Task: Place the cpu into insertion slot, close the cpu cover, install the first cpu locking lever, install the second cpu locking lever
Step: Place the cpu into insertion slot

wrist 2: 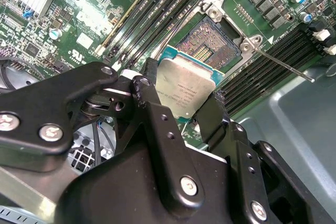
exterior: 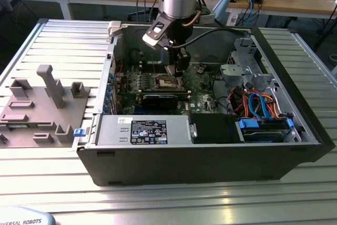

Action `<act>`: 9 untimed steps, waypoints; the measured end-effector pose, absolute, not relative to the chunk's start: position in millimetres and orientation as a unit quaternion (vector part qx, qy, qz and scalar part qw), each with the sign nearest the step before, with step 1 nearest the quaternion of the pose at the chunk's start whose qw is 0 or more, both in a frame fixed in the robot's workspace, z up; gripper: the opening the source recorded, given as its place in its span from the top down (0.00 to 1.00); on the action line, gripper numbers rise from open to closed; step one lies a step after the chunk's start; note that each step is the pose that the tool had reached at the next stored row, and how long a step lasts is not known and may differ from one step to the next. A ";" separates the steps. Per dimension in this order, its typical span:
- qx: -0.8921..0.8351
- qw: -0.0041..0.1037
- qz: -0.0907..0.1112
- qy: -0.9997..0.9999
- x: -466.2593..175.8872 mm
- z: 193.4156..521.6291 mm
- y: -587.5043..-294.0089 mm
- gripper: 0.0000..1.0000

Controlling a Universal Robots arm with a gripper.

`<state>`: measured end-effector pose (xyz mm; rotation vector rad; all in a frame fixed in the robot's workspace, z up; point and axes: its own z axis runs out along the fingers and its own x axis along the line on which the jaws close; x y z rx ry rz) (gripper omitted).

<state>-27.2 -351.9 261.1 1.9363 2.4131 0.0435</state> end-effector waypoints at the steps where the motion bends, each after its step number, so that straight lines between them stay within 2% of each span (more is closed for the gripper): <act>1: 0.626 0.024 0.014 0.780 -27.2 261.1 -351.9 0.45; 9: 0.628 0.024 0.014 0.778 -27.2 261.1 -351.9 0.45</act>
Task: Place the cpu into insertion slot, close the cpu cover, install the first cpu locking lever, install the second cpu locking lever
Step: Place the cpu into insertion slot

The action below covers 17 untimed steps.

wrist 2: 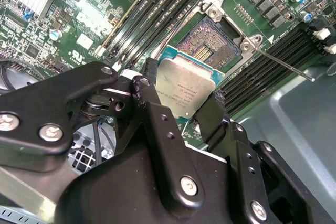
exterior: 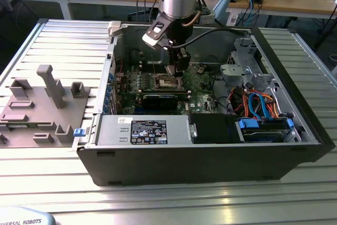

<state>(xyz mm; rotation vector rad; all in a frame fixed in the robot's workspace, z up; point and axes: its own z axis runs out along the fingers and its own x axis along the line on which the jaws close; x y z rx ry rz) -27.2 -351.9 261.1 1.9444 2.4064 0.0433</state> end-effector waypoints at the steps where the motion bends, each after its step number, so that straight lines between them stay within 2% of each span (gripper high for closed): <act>1: 0.629 0.024 0.014 0.777 -27.2 261.0 -351.9 0.45; 17: 0.633 0.024 0.014 0.773 -27.2 260.9 -351.9 0.45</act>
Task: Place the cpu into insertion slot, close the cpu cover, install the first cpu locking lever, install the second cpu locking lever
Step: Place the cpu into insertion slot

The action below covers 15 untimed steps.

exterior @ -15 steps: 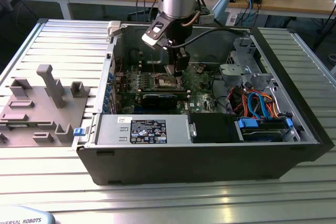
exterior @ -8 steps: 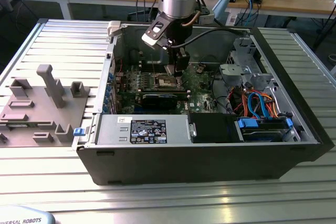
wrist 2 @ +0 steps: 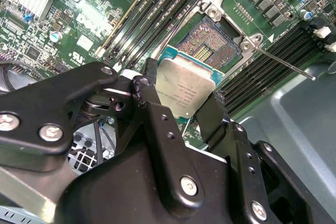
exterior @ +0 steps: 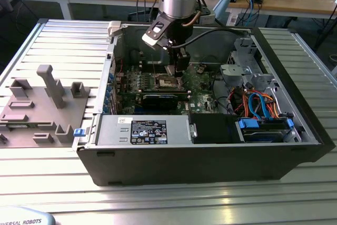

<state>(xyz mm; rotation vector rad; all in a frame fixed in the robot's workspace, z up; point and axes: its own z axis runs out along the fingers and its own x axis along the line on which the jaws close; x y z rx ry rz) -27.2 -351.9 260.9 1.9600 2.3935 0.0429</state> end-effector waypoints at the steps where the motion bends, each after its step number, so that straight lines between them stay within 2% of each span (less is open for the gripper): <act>1: 0.634 0.024 0.014 0.773 -27.2 260.9 -351.9 0.45; 15: 0.639 0.024 0.014 0.768 -27.2 260.7 -351.9 0.45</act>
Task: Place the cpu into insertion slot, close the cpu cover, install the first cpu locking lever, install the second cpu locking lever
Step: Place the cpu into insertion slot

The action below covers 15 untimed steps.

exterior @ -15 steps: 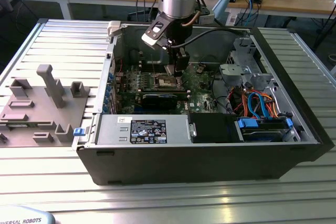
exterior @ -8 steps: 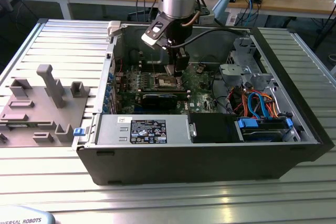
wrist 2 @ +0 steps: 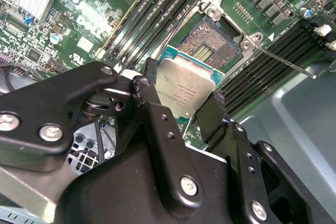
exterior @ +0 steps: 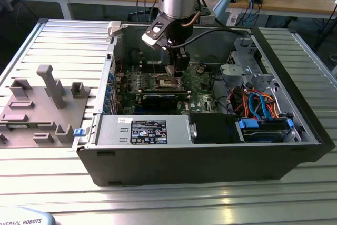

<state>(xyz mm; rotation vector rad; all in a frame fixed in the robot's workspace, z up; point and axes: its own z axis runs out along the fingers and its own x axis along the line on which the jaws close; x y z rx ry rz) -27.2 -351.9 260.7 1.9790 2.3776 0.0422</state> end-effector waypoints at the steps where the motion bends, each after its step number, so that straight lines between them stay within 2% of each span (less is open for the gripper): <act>1: 0.640 0.024 0.014 0.768 -27.2 260.7 -351.9 0.45; 15: 0.645 0.024 0.013 0.764 -27.2 260.6 -351.9 0.45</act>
